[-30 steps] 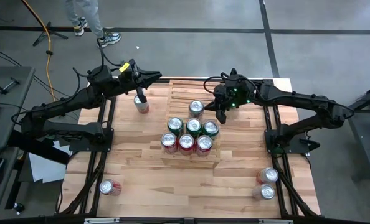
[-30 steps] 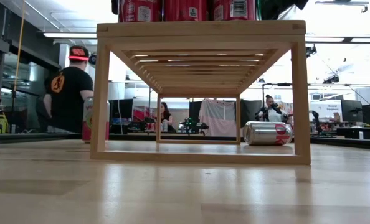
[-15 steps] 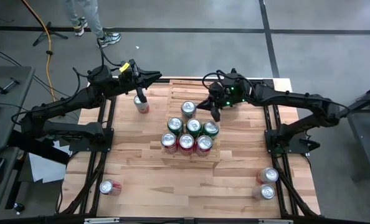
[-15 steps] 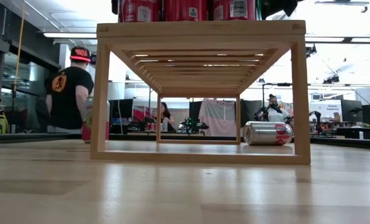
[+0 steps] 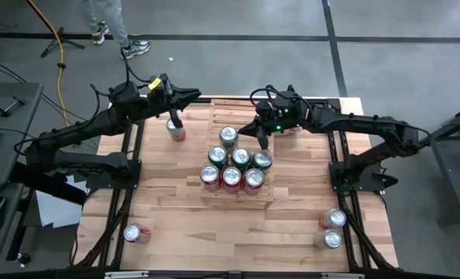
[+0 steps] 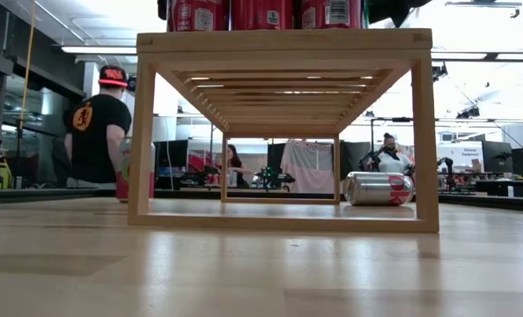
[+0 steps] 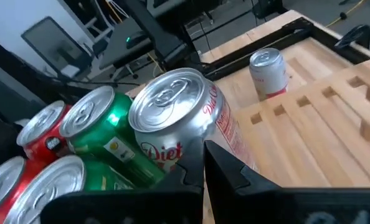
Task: Place canned beverage on shelf
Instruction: Put the top left red-silver soda can on the shelf
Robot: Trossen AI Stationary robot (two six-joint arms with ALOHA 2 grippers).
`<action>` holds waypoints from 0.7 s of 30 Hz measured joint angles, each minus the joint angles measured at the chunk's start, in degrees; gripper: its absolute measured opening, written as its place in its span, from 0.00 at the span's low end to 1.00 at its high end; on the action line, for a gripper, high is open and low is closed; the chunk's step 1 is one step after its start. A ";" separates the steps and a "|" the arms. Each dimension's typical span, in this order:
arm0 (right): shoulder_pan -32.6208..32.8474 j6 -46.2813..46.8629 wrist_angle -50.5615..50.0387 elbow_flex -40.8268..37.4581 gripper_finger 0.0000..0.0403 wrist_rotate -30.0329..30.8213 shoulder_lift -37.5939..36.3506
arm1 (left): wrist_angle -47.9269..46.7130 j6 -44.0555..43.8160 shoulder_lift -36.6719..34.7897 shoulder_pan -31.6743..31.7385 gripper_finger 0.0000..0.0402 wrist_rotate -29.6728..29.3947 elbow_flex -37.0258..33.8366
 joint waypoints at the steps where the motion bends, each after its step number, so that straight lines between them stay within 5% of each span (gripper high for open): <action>1: 0.00 1.32 0.18 0.00 0.00 -0.20 0.23 | 0.00 0.00 0.00 0.00 0.00 0.00 0.00; 21: 0.78 6.41 2.63 0.00 0.00 -2.05 0.59 | -1.52 0.07 0.00 0.00 0.00 0.00 0.00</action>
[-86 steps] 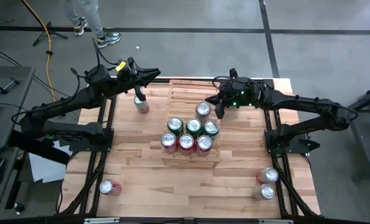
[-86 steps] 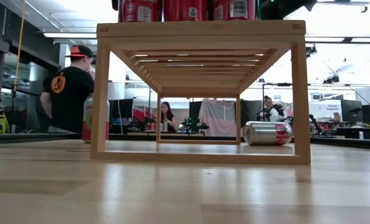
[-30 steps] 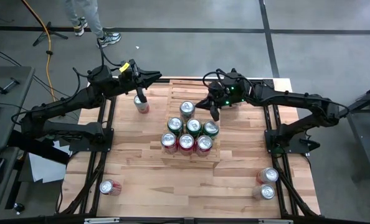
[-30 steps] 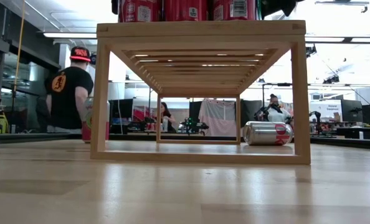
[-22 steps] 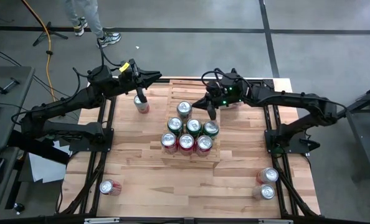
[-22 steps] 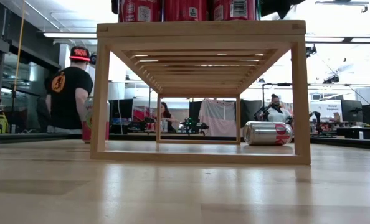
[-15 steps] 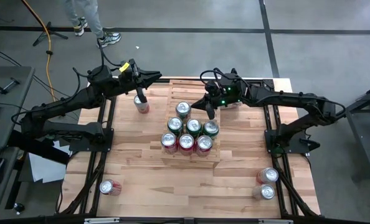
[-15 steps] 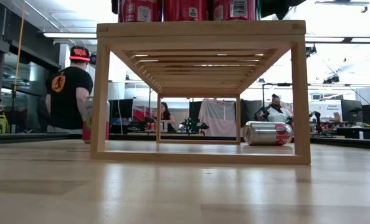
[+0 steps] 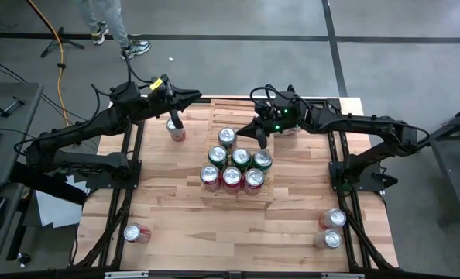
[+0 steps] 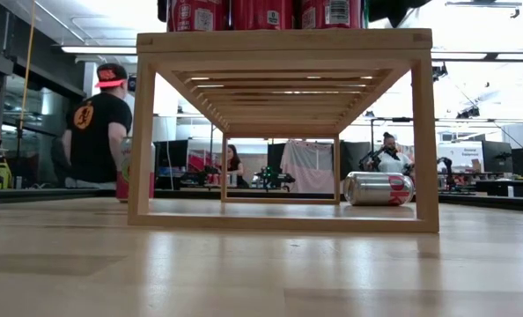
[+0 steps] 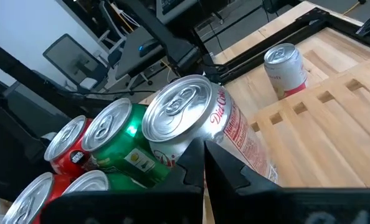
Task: Place canned beverage on shelf
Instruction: Put the top left red-silver soda can on the shelf
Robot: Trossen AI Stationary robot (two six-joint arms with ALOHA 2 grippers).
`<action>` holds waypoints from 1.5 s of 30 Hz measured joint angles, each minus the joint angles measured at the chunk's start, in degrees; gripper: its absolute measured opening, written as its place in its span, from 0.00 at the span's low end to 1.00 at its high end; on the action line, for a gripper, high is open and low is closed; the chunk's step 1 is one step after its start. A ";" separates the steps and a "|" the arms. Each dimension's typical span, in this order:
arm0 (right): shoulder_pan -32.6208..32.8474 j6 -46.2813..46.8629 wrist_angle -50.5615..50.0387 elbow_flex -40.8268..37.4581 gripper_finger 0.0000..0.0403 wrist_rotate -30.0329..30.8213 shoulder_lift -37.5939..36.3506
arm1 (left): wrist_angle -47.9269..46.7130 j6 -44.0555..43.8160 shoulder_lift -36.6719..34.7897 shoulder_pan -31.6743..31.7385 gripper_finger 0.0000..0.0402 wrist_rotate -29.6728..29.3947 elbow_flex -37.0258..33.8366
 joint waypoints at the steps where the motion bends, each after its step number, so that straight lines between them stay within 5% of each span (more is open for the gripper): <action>1: 0.14 0.35 0.01 0.00 0.00 0.00 0.00 | -0.06 -0.01 0.00 0.00 0.00 0.00 0.00; 24: -0.56 -4.13 -5.18 8.15 0.00 2.28 3.28 | 0.02 -0.44 -0.02 -0.02 0.00 -0.24 0.00; 45: -1.57 3.59 3.84 8.41 0.00 2.33 11.17 | -1.22 -0.02 -0.02 -0.02 0.00 -0.24 0.00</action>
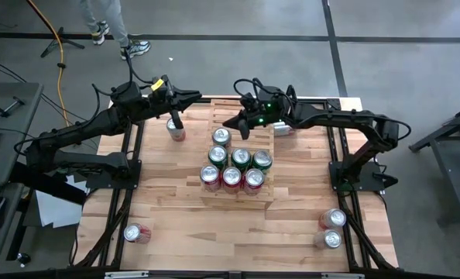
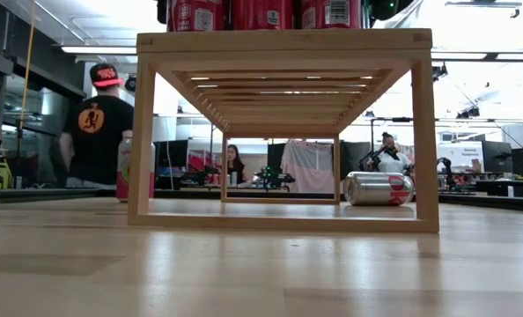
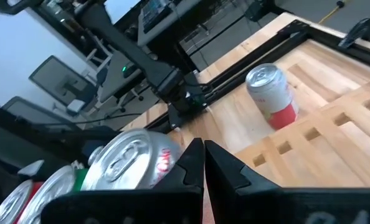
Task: Place canned beverage on shelf
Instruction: Put the top left red-silver soda can on the shelf, then put the top red-silver soda can on the shelf aligned with the other red-silver soda can
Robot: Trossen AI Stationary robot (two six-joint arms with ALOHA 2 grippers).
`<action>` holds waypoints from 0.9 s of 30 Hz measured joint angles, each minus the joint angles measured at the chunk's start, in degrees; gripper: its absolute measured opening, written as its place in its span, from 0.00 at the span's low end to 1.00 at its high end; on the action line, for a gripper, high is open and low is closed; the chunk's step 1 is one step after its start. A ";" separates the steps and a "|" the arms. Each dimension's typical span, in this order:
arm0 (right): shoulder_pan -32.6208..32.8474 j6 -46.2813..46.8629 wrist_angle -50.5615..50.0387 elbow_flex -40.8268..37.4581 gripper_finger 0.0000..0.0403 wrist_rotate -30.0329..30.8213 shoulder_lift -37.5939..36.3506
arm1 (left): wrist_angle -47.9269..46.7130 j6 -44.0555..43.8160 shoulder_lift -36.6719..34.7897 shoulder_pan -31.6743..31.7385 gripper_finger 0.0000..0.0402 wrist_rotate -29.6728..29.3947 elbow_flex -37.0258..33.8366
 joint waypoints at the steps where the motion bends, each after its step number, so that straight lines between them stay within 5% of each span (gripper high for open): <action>1: 0.02 -0.02 0.00 0.00 0.00 -0.38 0.00 | 0.01 0.06 0.00 0.00 0.00 0.00 0.00; 14: 0.75 -1.69 0.18 0.00 0.00 -2.68 0.00 | 0.01 0.50 0.00 0.02 0.00 0.02 0.00; 27: -5.99 -4.64 -0.61 -0.07 0.00 -2.83 -3.82 | -0.82 -0.44 0.00 0.02 0.00 0.04 0.02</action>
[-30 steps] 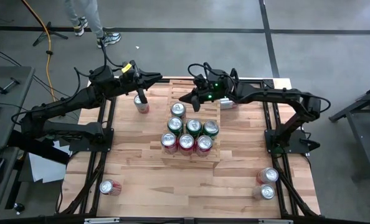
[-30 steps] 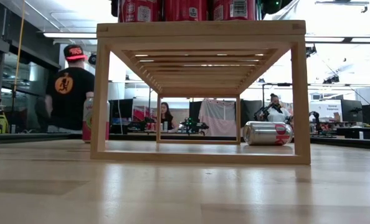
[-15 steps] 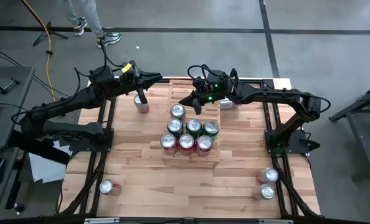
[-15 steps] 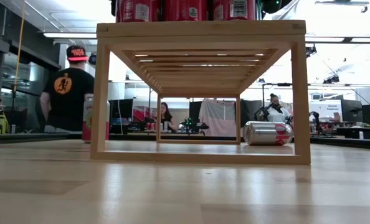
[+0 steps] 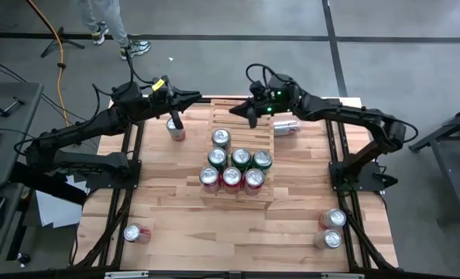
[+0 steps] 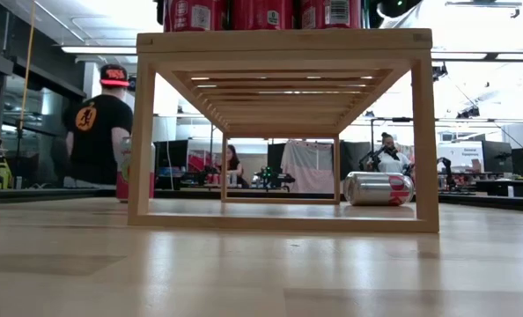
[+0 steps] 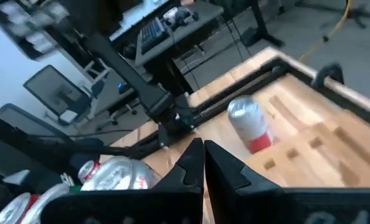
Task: Place canned beverage on shelf
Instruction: Put the top red-silver soda can on the shelf aligned with the other red-silver soda can
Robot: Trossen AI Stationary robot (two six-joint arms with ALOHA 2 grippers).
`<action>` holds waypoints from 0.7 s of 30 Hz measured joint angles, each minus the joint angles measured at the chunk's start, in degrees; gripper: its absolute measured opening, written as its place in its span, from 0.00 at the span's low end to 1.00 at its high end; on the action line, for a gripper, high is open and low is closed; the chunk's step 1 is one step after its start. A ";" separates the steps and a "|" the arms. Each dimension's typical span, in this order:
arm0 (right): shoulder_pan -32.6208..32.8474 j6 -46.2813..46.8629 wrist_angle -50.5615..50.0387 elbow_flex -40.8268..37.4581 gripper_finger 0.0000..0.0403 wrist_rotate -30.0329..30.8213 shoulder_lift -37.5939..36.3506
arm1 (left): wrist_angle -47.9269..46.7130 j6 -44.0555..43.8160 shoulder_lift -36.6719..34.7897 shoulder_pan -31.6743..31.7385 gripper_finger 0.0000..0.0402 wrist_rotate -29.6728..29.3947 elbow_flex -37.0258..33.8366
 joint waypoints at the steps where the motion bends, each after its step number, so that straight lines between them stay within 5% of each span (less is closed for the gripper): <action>1: -0.30 -1.02 -0.32 0.00 0.00 -0.01 -0.71 | -0.33 0.00 0.00 0.00 0.00 0.00 0.00; 21: -6.12 -13.55 -19.47 0.00 0.00 3.60 -12.67 | -1.16 0.42 0.00 0.00 0.00 -0.11 0.00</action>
